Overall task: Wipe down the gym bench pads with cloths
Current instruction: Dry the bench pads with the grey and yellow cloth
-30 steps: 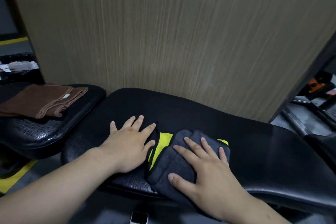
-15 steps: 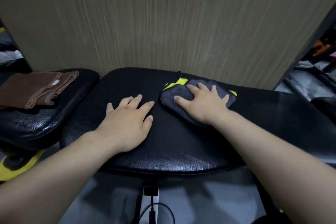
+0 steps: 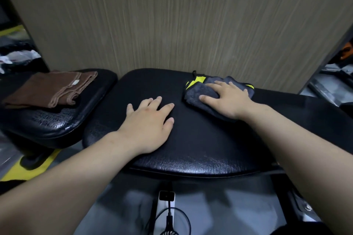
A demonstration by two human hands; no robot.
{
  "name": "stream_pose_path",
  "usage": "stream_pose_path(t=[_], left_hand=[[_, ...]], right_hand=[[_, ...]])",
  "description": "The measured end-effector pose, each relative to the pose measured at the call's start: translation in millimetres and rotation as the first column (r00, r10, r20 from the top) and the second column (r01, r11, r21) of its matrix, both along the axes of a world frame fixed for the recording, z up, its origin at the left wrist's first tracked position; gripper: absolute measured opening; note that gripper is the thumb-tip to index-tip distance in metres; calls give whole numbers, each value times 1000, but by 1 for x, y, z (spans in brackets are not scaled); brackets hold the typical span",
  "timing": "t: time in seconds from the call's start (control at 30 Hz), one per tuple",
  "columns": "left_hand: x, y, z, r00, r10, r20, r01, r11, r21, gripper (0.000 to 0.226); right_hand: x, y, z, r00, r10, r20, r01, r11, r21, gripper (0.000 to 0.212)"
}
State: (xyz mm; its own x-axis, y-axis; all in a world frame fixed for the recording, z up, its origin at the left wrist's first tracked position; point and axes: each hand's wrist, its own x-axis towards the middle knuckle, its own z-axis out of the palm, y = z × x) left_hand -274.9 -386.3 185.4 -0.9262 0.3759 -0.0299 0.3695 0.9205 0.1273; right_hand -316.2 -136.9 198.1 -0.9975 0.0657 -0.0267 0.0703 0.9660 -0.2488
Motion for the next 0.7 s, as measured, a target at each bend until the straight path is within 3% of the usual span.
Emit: stream_pose_path(t=[0.33, 0.7], left_hand=[[-6, -13, 3, 1000, 9, 17, -11, 995, 102, 54], [-22, -52, 10, 987, 154, 38, -156, 986, 58, 59]], right_hand=[[122, -52, 5, 960, 271, 70, -274, 961, 39, 89], [116, -90, 3, 975, 209, 79, -214, 975, 58, 91]])
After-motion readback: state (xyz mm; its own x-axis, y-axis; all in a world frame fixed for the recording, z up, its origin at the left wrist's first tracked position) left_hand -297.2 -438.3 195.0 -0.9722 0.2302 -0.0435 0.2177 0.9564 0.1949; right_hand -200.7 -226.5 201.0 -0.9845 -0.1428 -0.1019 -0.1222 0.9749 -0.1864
